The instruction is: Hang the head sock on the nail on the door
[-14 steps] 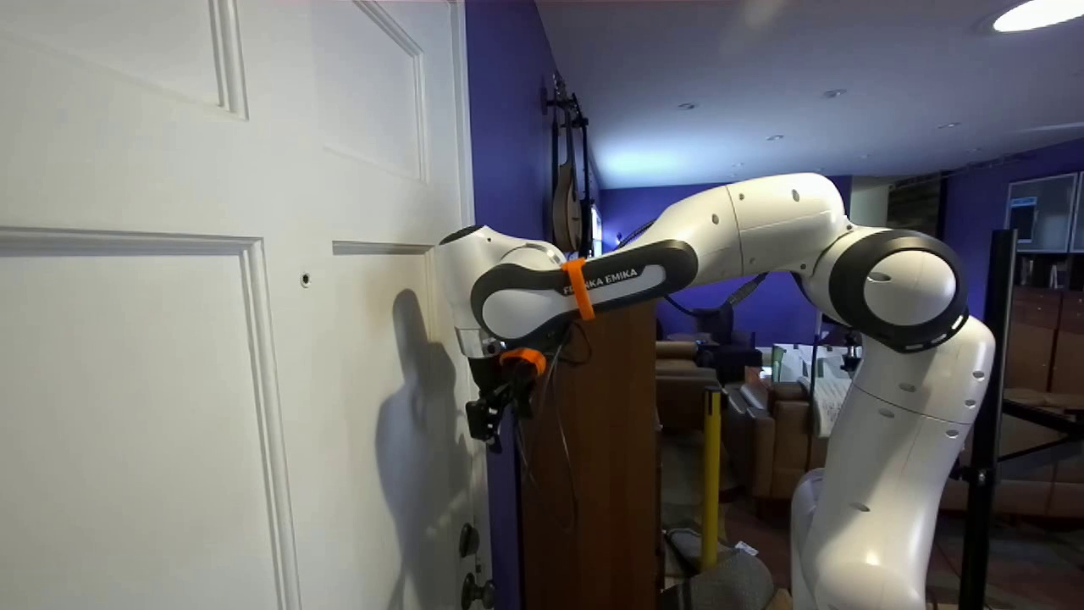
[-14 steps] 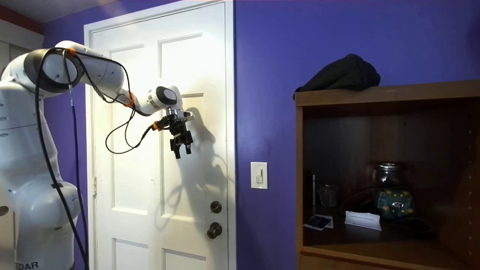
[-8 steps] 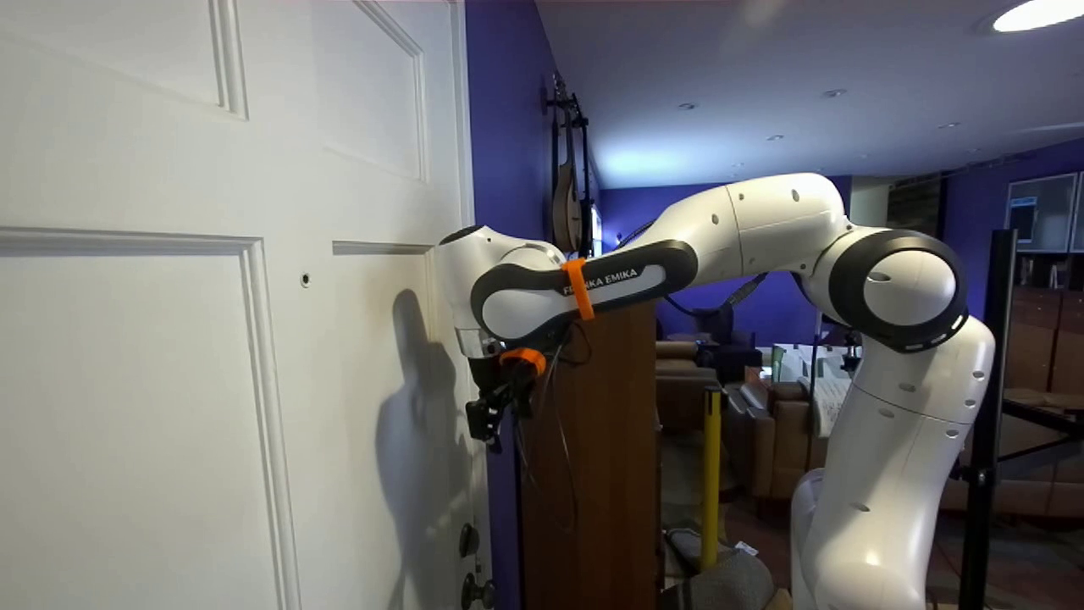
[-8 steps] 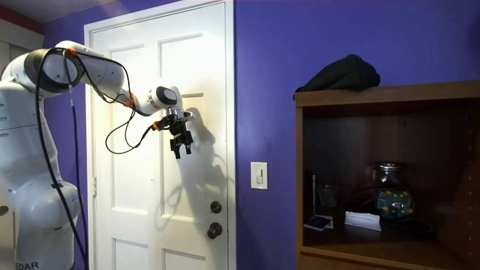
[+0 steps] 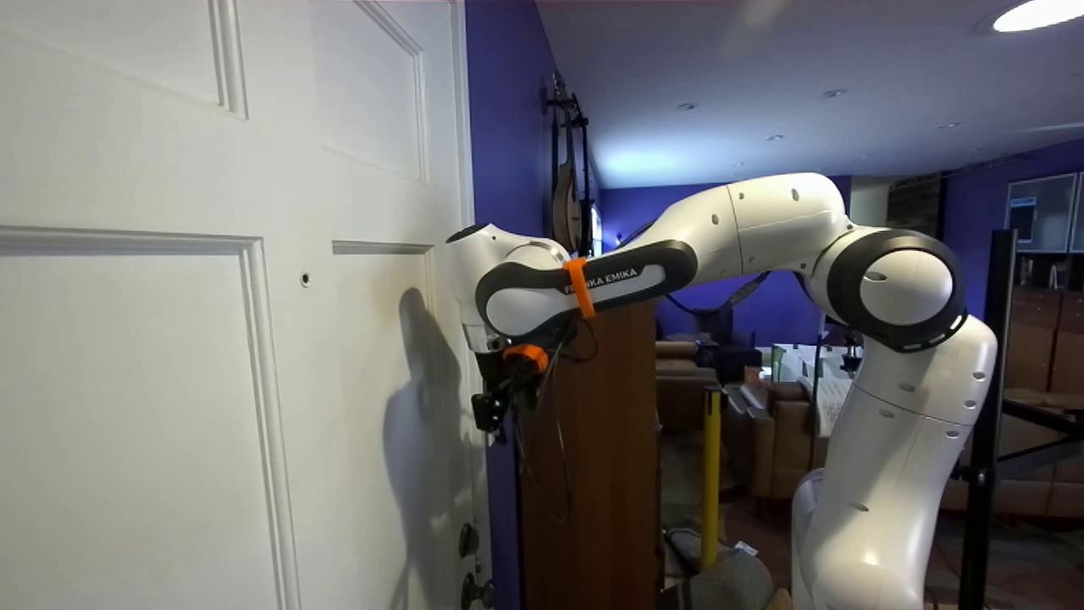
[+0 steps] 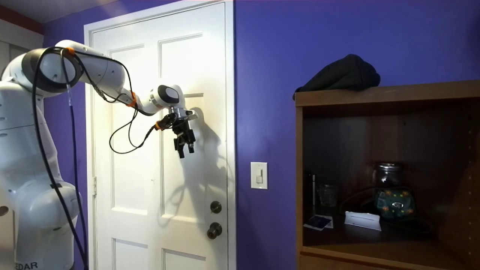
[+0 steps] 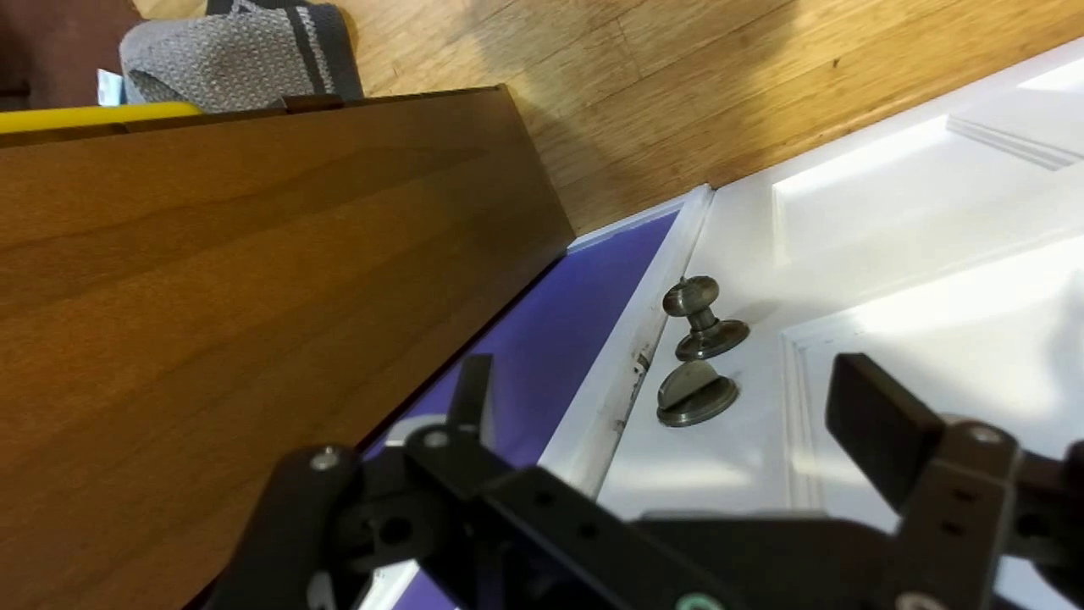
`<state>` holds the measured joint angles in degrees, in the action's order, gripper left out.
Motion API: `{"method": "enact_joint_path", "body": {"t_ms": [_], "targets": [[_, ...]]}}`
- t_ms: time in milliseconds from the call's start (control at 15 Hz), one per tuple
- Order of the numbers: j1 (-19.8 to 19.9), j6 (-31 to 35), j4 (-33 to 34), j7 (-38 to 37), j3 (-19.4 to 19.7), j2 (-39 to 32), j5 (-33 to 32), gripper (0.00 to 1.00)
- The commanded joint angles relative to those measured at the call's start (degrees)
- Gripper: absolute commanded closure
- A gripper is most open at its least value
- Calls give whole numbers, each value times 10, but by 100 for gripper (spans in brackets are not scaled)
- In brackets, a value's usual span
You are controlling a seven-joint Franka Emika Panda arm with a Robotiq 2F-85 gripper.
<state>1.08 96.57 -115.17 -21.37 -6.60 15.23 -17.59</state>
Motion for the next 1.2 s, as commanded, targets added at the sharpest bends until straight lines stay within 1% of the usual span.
{"method": "enact_joint_path", "body": {"t_ms": [0, 267, 333, 400, 467, 667, 800, 933, 1133], "targets": [[-4, -2, 1, -1, 4, -1, -1, 0], [-4, -2, 1, -2, 3, -1, -1, 0], [-6, 1, -1, 13, 5, 3, -2, 0], [-7, 7, -6, 37, 8, 10, -8, 0], [-10, 3, -5, 75, 13, 15, -2, 0], [-11, 9, -9, 178, 28, 36, -16, 0], [-9, 1, -10, 249, 44, 52, -19, 0], [-3, -4, -6, 290, 58, 64, -37, 0], [11, 7, -2, 327, 83, 85, -73, 0]]}}
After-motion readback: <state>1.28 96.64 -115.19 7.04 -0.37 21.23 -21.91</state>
